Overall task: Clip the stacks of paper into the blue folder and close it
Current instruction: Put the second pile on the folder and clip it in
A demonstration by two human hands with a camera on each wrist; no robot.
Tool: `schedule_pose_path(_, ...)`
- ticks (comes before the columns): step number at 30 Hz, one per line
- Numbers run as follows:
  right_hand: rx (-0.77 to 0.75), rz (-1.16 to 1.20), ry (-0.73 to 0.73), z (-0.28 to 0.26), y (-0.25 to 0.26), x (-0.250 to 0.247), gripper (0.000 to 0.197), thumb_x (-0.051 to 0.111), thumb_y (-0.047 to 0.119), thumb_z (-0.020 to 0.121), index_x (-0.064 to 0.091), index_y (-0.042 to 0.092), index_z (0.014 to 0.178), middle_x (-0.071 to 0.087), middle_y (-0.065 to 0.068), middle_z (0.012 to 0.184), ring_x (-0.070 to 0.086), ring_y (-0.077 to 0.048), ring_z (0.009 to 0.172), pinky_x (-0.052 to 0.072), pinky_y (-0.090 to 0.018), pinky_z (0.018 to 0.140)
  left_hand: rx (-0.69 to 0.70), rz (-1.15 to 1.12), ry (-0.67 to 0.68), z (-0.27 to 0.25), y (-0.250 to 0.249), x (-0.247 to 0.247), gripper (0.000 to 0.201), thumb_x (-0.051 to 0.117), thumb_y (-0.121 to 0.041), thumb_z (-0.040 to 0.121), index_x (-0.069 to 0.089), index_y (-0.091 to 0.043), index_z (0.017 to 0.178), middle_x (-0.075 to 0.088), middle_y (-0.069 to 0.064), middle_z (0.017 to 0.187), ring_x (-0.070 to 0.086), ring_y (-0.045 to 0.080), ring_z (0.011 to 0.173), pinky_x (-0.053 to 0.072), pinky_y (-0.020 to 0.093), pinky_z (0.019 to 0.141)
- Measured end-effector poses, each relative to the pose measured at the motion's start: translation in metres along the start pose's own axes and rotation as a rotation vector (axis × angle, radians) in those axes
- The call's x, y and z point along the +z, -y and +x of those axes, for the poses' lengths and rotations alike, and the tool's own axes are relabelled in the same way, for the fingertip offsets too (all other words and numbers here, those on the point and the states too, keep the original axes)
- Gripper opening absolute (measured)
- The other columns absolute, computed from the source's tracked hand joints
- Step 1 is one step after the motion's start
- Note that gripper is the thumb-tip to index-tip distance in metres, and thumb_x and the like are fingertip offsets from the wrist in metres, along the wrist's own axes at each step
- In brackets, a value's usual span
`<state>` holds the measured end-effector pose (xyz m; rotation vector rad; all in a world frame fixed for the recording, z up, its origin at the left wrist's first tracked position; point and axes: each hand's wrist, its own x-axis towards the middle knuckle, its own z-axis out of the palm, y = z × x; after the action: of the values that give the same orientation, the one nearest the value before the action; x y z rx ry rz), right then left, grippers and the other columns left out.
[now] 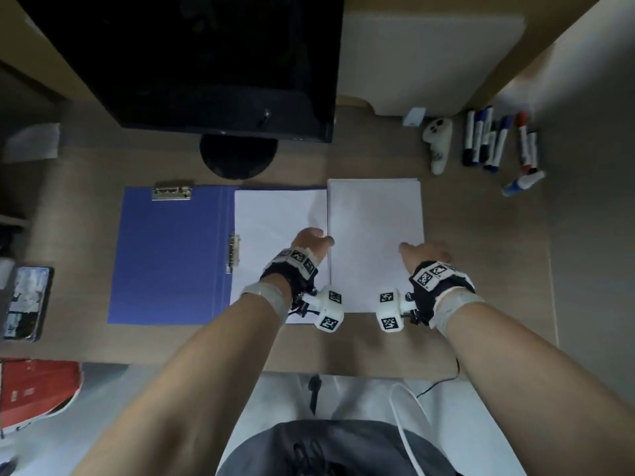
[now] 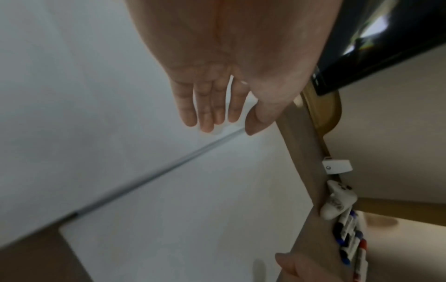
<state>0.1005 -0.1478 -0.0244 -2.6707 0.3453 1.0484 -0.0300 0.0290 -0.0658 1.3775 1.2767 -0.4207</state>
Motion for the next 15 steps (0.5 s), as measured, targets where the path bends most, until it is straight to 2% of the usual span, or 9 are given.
schedule_pose_path(3,-0.013,0.062,0.100,0.015,-0.018,-0.007,0.040,0.061,0.046,0.067,0.062,0.007,0.075,0.067,-0.008,0.074,0.068,-0.027,0.068,0.059,-0.041,0.076,-0.038,0.102,0.003,-0.010,-0.005,0.022,0.062,0.064,-0.026,0.080,0.048,-0.013,0.138,0.051,0.009,0.142,0.052,0.029,0.128,0.041,0.041,0.110)
schedule_pose_path(6,-0.027,0.075,0.239,0.025,-0.020,-0.011,0.044,0.062,0.053,0.070,0.059,0.011,0.082,0.061,-0.003,0.076,0.062,-0.025,0.071,0.055,-0.041,0.085,-0.044,0.168,0.005,-0.015,-0.008,0.027,0.065,0.064,-0.024,0.080,0.044,-0.014,0.141,0.045,0.010,0.146,0.048,0.028,0.131,0.039,0.041,0.112)
schedule_pose_path(9,-0.038,0.080,0.330,0.033,-0.017,-0.013,0.055,0.064,0.057,0.062,0.057,0.016,0.098,0.059,-0.001,0.080,0.062,-0.027,0.078,0.052,-0.044,0.091,-0.045,0.144,0.012,-0.019,-0.009,0.026,0.068,0.066,-0.023,0.077,0.043,-0.014,0.141,0.046,0.009,0.145,0.049,0.027,0.130,0.038,0.043,0.112)
schedule_pose_path(13,-0.067,0.045,0.318,0.030,-0.008,-0.018,0.047,0.063,0.059,0.059,0.054,0.017,0.077,0.062,-0.004,0.081,0.065,-0.031,0.083,0.054,-0.045,0.089,-0.087,0.154,-0.005,-0.013,-0.005,0.030,0.096,0.065,-0.039,0.057,0.036,-0.020,0.146,0.040,0.007,0.149,0.044,0.028,0.134,0.037,0.046,0.112)
schedule_pose_path(15,-0.077,0.054,0.312,0.029,-0.006,-0.021,0.046,0.065,0.057,0.061,0.056,0.014,0.074,0.065,-0.005,0.080,0.067,-0.030,0.080,0.055,-0.043,0.087,-0.087,0.149,-0.007,-0.002,0.002,0.033,0.099,0.063,-0.042,0.055,0.034,-0.021,0.147,0.039,0.007,0.150,0.042,0.029,0.136,0.036,0.046,0.113)
